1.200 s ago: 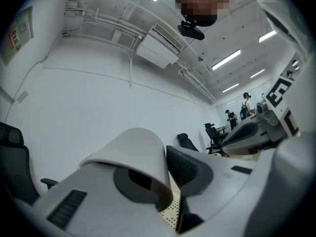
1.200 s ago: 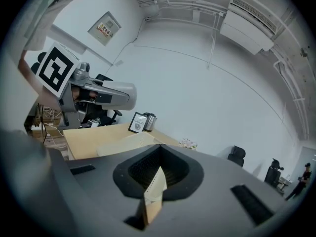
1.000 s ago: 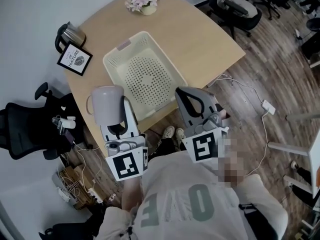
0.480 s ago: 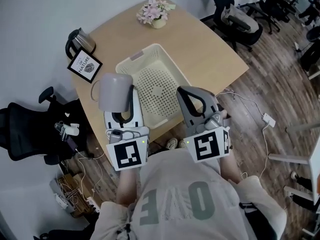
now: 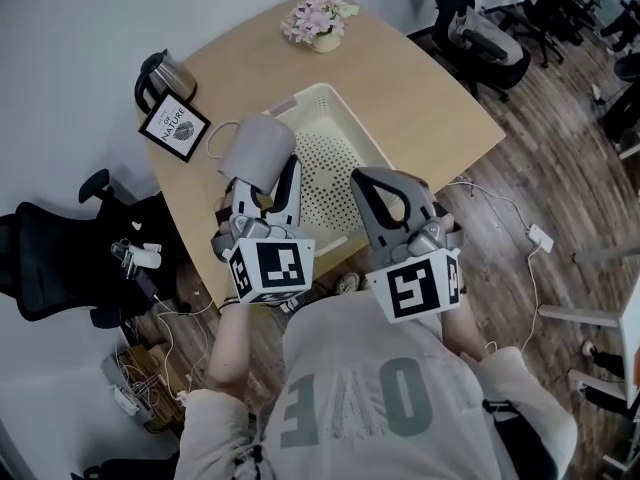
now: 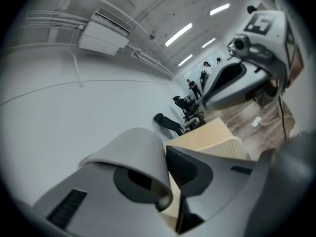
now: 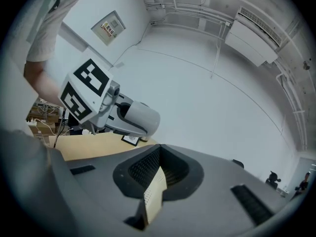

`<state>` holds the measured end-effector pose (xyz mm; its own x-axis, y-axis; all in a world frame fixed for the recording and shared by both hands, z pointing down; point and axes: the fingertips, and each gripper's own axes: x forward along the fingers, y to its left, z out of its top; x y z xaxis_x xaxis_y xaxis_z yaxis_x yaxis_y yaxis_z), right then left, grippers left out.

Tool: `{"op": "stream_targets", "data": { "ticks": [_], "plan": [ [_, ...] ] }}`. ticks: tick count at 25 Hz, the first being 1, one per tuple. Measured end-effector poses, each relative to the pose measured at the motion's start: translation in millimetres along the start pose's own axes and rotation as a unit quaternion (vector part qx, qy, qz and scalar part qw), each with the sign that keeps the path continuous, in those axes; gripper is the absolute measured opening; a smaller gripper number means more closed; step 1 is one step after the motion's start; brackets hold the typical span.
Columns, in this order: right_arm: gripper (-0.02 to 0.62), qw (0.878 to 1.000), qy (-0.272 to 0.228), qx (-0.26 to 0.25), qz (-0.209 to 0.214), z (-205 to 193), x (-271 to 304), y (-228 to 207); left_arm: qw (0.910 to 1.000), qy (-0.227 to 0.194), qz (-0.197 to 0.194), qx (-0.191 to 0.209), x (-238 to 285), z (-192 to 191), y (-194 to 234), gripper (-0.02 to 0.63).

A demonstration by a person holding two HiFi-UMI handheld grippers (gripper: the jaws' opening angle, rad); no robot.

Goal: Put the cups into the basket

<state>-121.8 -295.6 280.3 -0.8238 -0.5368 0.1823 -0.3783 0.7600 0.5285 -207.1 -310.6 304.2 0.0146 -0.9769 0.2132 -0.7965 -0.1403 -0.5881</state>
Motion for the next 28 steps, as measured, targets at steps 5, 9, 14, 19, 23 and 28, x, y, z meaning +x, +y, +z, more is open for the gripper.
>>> {"op": "stream_targets", "data": {
  "ticks": [5, 9, 14, 19, 23, 28],
  "plan": [
    [-0.003, 1.0, 0.01, 0.004, -0.002, -7.2, -1.1, -1.4, 0.982, 0.115, -0.098, 0.113, 29.9, -40.9, -20.6, 0.071],
    [-0.003, 1.0, 0.016, 0.019, -0.003, -17.7, -2.5, -3.2, 0.9548, 0.163, -0.177, 0.174, 51.9, -70.0, -46.8, 0.071],
    [-0.003, 0.999, 0.023, 0.045, -0.012, -28.4, -7.3, -1.8, 0.9029, 0.216, -0.263, 0.263, 78.9, -108.0, -83.7, 0.071],
    [-0.003, 0.996, 0.034, 0.077, -0.019, -43.5, -16.2, -2.8, 0.8351, 0.245, -0.328, 0.367, 94.3, -139.6, -114.7, 0.071],
    [-0.003, 0.994, 0.042, 0.101, -0.026, -55.3, -26.1, -9.7, 0.7772, 0.279, -0.389, 0.408, 94.5, -177.9, -139.8, 0.071],
    [-0.003, 0.99, 0.068, 0.116, -0.049, -73.6, -37.3, -16.9, 0.7193, 0.329, -0.426, 0.438, 101.8, -221.7, -148.4, 0.067]
  ]
}}
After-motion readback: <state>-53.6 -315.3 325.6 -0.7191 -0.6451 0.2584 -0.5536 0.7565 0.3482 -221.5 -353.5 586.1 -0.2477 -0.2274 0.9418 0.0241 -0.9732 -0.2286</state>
